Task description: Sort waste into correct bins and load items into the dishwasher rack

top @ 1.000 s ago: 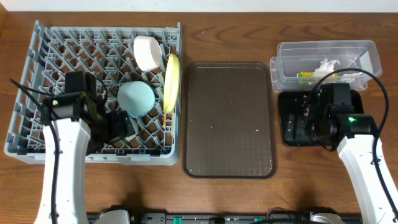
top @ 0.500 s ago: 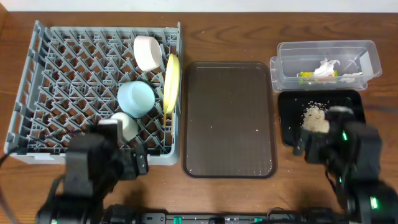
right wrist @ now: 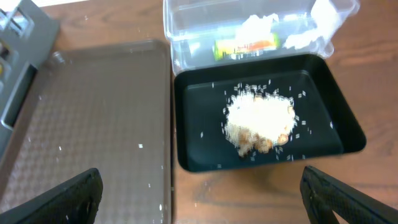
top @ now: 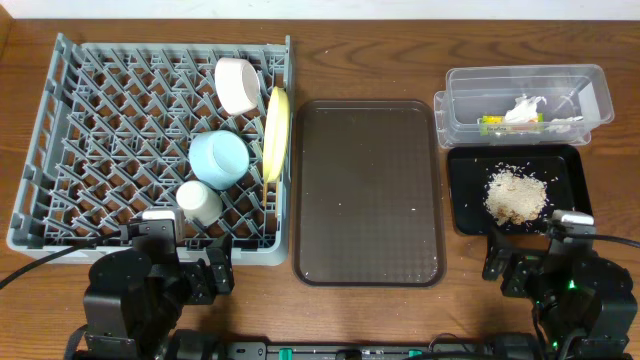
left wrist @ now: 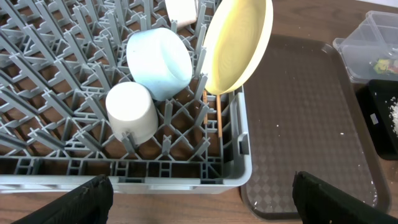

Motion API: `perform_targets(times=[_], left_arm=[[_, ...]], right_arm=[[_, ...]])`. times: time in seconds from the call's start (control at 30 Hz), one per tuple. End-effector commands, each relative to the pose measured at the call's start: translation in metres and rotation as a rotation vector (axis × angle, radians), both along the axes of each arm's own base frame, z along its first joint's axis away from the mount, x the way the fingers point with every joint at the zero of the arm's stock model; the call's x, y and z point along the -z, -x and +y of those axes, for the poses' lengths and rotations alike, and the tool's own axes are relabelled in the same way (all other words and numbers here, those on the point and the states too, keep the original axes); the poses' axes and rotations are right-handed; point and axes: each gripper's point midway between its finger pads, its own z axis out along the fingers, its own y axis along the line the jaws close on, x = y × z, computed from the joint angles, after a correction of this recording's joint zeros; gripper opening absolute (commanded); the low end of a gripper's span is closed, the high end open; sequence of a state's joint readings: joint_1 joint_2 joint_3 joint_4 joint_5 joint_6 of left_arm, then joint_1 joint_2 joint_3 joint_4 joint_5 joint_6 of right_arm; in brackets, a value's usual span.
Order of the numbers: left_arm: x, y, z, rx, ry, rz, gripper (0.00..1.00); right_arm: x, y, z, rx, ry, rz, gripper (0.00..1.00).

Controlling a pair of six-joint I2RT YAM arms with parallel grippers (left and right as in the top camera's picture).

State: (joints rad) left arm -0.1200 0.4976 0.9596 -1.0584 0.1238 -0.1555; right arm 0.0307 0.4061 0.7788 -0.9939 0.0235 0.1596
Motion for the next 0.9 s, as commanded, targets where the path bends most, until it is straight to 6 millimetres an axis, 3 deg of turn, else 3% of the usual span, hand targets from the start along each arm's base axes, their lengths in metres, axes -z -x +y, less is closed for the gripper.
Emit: perform_targets(times=[0.0,0.27,0.57,0.7,0.87], left_arm=[[0.002,0.001,0.001,0.008,-0.019,0.002,0.93],[0.002,0.001,0.001,0.008,-0.019,0.002,0.93],[0.002,0.001,0.001,0.008,-0.019,0.002,0.94],[0.002,0.001,0.001,0.008,-0.019,0.002,0.94],[0.002,0.001,0.001,0.008,-0.019,0.002,0.94]], right_arm=[[0.009,0.005,-0.001,0.006,0.007,0.037,0.99],[0.027,0.02,-0.002,0.006,0.011,0.131,0.99],[0.032,0.025,-0.002,0.006,0.012,0.157,0.99],[0.029,0.028,0.002,-0.018,0.008,0.105,0.99],[0.018,0.017,0.011,-0.081,0.012,-0.083,0.99]])
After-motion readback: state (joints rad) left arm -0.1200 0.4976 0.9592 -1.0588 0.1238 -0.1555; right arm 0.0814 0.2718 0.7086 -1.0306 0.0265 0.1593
